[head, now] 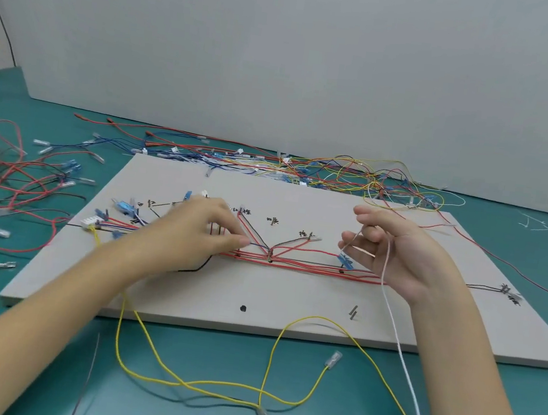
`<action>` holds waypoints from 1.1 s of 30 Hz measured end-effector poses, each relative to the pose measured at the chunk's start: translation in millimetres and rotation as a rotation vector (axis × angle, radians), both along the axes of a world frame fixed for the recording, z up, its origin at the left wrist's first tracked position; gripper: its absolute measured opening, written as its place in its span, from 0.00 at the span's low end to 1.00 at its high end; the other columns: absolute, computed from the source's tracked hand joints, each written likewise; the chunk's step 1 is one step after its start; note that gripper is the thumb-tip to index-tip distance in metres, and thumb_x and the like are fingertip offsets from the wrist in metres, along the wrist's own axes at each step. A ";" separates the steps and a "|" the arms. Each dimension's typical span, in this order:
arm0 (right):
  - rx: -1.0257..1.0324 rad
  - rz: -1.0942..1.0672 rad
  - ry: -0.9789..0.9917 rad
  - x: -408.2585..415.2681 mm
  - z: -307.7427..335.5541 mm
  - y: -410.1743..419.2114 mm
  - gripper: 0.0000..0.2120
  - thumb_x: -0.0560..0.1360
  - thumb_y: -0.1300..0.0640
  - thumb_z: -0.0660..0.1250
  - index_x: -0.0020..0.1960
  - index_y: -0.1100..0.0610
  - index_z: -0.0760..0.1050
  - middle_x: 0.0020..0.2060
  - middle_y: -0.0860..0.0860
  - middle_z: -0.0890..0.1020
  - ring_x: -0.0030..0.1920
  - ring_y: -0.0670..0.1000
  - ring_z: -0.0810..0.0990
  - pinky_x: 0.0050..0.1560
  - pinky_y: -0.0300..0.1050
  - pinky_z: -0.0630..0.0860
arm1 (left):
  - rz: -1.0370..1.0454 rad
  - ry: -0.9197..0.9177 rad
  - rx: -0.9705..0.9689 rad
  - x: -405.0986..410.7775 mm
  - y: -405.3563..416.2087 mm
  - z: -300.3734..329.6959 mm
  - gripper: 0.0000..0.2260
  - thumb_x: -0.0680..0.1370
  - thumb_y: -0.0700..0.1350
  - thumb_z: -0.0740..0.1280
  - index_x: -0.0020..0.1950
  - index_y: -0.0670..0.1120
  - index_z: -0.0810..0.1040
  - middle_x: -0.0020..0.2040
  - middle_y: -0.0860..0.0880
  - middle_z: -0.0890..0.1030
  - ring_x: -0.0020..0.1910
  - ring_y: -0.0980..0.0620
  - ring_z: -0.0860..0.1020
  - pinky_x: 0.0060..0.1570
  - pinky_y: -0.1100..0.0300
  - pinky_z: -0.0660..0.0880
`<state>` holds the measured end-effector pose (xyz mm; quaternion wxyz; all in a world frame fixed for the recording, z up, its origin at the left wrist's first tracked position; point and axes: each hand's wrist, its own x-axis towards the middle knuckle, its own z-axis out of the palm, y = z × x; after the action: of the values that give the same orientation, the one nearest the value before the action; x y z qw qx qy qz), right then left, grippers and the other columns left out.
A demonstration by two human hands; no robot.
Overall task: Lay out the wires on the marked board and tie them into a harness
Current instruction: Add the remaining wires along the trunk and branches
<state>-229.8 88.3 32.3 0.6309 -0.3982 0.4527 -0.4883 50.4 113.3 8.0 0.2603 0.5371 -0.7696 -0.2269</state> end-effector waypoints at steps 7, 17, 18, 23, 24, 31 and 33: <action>-0.004 0.014 0.200 1.6 -1.2 -0.1 0.03 0.74 0.57 0.68 0.47 0.54 0.80 0.30 0.48 0.80 0.38 0.50 0.84 0.41 0.44 0.72 | 0.009 -0.057 -0.234 -21.2 0.8 -22.6 0.06 0.77 0.50 0.70 0.51 0.57 0.85 0.44 0.56 0.75 0.50 0.53 0.72 0.53 0.53 0.67; -0.015 -0.005 0.174 4.9 -3.2 -0.7 0.10 0.73 0.65 0.68 0.53 0.59 0.80 0.39 0.53 0.85 0.42 0.52 0.84 0.41 0.41 0.77 | -0.038 0.003 -0.319 -29.8 2.1 -32.3 0.04 0.75 0.47 0.72 0.48 0.53 0.85 0.43 0.54 0.77 0.46 0.54 0.73 0.47 0.57 0.72; -0.014 -0.016 0.153 5.2 -3.2 -1.0 0.10 0.73 0.65 0.68 0.53 0.59 0.80 0.40 0.53 0.85 0.42 0.52 0.84 0.41 0.40 0.78 | -0.030 0.003 -0.325 -29.5 1.2 -32.1 0.04 0.75 0.47 0.72 0.48 0.54 0.85 0.43 0.54 0.77 0.46 0.55 0.73 0.47 0.58 0.71; -0.009 -0.082 0.013 3.4 -2.3 -2.1 0.09 0.74 0.67 0.66 0.53 0.61 0.79 0.40 0.54 0.86 0.42 0.52 0.85 0.37 0.38 0.80 | 0.114 0.057 -0.282 -6.8 -9.3 -20.4 0.06 0.74 0.42 0.74 0.46 0.53 0.86 0.40 0.56 0.78 0.38 0.60 0.76 0.41 0.60 0.70; -0.006 -0.090 -0.013 3.1 -2.1 -2.2 0.09 0.74 0.67 0.65 0.53 0.62 0.79 0.40 0.54 0.86 0.42 0.52 0.86 0.37 0.38 0.80 | 0.145 0.082 -0.263 1.7 -11.4 -16.1 0.07 0.73 0.41 0.74 0.45 0.54 0.86 0.39 0.56 0.79 0.37 0.60 0.76 0.40 0.61 0.70; 0.014 -0.137 -0.223 3.2 -0.8 -3.3 0.10 0.79 0.67 0.58 0.53 0.67 0.77 0.42 0.58 0.86 0.45 0.58 0.86 0.42 0.41 0.82 | 0.190 -0.022 -0.074 41.1 -17.2 3.2 0.11 0.69 0.40 0.78 0.37 0.56 0.83 0.35 0.55 0.82 0.35 0.59 0.78 0.37 0.64 0.70; -0.005 -0.136 -0.262 4.2 1.1 -3.6 0.09 0.80 0.66 0.58 0.54 0.68 0.76 0.43 0.59 0.86 0.46 0.59 0.86 0.41 0.41 0.82 | 0.195 -0.029 -0.002 47.9 -16.9 6.9 0.11 0.69 0.41 0.78 0.35 0.57 0.83 0.33 0.55 0.83 0.33 0.60 0.80 0.37 0.64 0.72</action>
<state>-225.6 84.8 33.4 0.6492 -0.3010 0.3911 -0.5788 98.3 96.4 14.9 0.2706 0.6124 -0.7177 -0.1917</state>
